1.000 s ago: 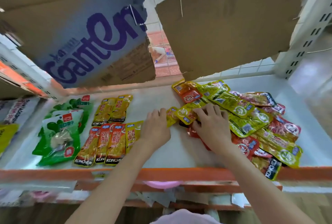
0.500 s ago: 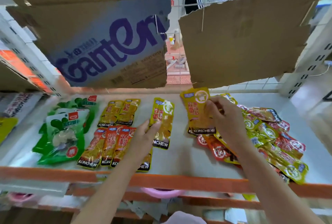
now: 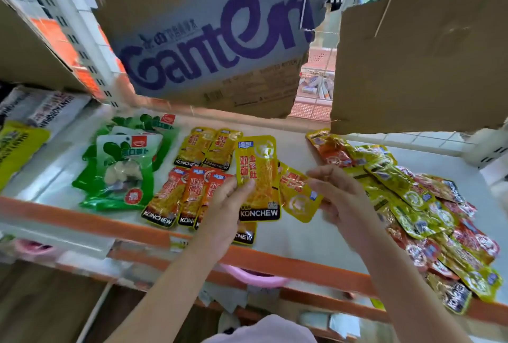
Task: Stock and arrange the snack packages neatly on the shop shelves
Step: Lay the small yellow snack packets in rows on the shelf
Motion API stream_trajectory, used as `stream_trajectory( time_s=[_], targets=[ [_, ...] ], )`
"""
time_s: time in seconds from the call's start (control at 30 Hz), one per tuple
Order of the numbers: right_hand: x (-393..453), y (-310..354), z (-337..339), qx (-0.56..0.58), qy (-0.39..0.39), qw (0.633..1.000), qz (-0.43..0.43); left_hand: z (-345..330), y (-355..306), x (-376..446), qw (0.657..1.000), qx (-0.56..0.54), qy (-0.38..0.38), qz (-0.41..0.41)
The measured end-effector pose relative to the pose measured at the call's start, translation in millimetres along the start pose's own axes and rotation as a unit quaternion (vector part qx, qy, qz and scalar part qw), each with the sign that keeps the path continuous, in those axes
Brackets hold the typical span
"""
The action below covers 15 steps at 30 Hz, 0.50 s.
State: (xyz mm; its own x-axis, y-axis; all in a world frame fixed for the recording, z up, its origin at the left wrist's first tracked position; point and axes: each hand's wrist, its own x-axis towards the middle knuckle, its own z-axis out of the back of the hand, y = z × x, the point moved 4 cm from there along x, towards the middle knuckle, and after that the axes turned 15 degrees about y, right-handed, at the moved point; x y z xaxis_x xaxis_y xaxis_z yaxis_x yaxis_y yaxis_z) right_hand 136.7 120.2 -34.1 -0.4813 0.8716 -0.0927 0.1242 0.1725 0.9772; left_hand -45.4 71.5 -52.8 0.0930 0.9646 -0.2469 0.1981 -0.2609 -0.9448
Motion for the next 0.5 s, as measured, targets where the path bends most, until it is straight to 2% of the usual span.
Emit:
stream_trajectory(
  time_s=[0.17,0.27,0.37,0.5],
  targets=[
    [0,-17,-12,-0.052,0.081,0.994,-0.042,7,3,1,0.998,-0.018,0.059,-0.028],
    [1,-22,-16,-0.062,0.099,0.991,-0.066,19,7,14,1.0,-0.004,0.018,-0.017],
    [4,-25,-15,-0.07,0.064,0.993,-0.076,42,0,40,0.993,0.098,-0.061,-0.007],
    [12,-28,-12,-0.077,-0.01,0.994,-0.081,65,-15,85,0.964,0.247,-0.098,-0.006]
  ],
)
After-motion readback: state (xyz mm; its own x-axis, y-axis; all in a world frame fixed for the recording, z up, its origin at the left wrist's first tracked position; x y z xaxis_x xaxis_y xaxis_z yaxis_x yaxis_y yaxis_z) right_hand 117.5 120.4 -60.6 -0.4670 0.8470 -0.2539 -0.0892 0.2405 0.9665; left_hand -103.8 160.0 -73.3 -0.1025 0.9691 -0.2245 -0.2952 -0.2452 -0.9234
